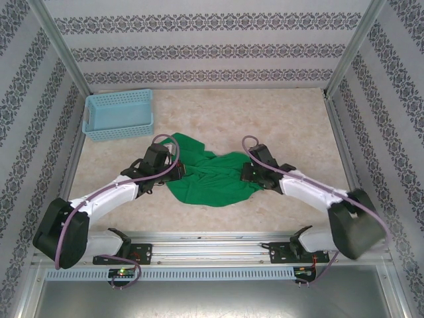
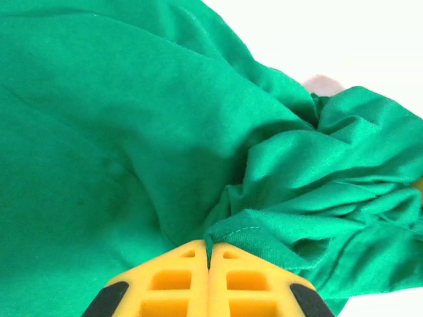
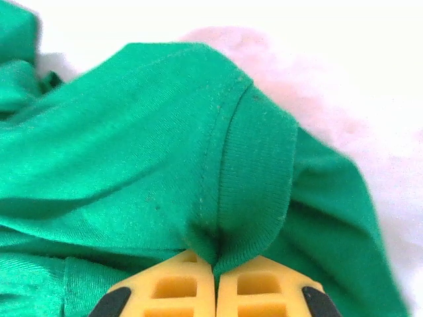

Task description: Fold the inside-out t-shirt

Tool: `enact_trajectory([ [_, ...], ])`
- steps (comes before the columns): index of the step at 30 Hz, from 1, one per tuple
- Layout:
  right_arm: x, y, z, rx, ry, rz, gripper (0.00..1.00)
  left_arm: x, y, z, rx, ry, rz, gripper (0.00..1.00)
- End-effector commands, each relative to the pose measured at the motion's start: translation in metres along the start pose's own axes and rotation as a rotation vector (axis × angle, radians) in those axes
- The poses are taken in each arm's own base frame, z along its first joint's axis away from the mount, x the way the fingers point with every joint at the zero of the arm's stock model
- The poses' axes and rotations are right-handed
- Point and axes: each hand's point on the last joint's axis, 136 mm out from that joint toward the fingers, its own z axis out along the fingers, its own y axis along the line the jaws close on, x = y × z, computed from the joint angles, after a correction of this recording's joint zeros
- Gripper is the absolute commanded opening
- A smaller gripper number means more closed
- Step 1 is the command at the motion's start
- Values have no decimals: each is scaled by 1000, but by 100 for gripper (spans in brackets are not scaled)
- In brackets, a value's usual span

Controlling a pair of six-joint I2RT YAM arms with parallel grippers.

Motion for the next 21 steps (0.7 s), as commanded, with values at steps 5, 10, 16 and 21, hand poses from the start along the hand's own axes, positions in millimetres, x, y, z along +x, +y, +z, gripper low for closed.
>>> enact_trajectory([
  [5, 3, -20, -32, 49, -68, -25, 0, -8, 47, 10, -269, 39, -38, 0],
  [10, -1, 9, -39, -13, -83, -79, 0, 3, 37, 12, -365, 133, 121, 24],
  [16, -10, 40, -51, -74, -109, -115, 0, 0, -18, -25, -335, 2, 398, 49],
  [21, -16, 51, -58, -102, -113, -112, 0, 10, -45, -18, -306, 11, 548, 57],
])
